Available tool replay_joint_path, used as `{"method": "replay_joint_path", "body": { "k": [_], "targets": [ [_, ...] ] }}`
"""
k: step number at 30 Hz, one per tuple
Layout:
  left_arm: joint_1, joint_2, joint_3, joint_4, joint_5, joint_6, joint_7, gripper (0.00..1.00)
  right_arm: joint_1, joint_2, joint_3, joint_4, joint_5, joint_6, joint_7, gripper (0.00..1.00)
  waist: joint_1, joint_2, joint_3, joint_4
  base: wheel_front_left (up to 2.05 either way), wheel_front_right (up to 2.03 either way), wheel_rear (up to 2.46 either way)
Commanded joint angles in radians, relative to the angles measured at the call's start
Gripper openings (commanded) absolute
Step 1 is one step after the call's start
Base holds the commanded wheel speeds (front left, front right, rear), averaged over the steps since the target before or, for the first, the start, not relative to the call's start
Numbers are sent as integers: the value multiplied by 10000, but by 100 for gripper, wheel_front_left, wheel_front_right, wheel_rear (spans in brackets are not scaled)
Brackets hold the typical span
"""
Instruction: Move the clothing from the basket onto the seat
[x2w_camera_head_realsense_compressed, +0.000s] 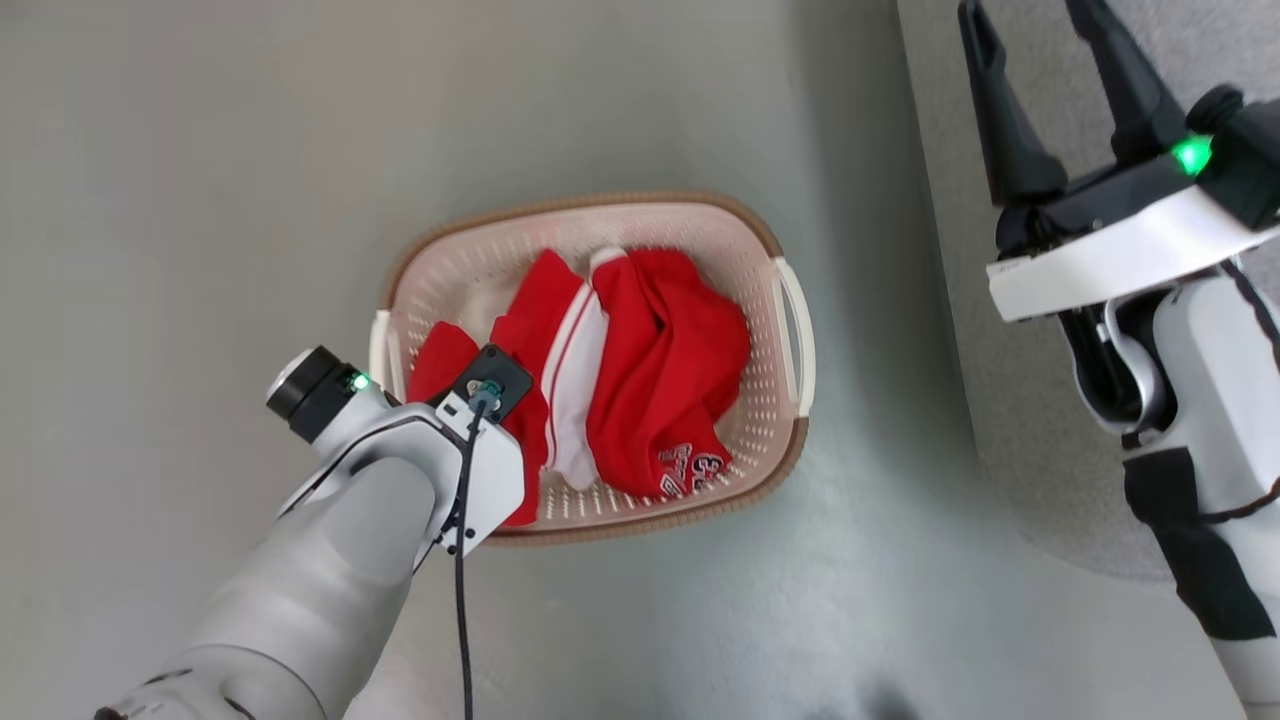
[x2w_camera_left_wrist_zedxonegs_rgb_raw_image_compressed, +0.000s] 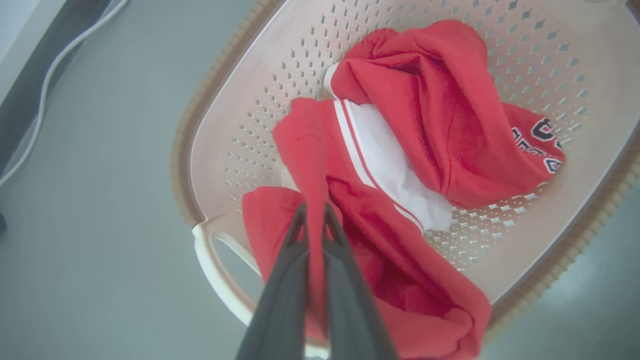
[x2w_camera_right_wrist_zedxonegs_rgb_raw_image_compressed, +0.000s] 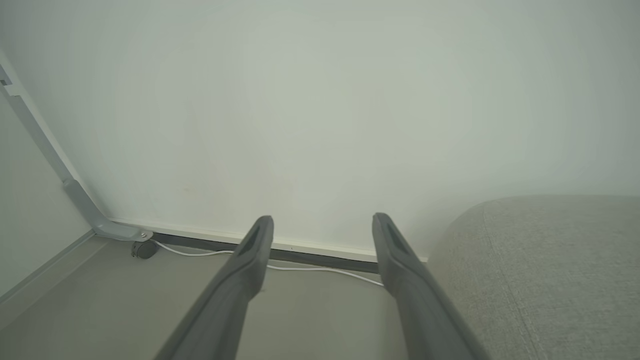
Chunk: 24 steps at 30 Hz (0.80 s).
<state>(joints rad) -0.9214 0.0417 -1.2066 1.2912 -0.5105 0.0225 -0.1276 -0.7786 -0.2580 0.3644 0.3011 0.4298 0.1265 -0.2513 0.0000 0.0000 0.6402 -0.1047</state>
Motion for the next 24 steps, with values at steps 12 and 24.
{"method": "replay_joint_path", "body": {
  "k": [12, 24],
  "targets": [
    [1118, 85, 645, -1408, -1257, 308, -1255, 0, 1655, 2, 221, 785, -36, 42, -105, 100, 0, 0, -2661, 810, 0, 0, 0],
    [1860, 85, 1133, -4033, -1973, 1754, -1337, 0, 3052, 554, -351, 1421, -281, 42, -105, 100, 0, 0, -4375, 999, 0, 0, 0]
  ]
}}
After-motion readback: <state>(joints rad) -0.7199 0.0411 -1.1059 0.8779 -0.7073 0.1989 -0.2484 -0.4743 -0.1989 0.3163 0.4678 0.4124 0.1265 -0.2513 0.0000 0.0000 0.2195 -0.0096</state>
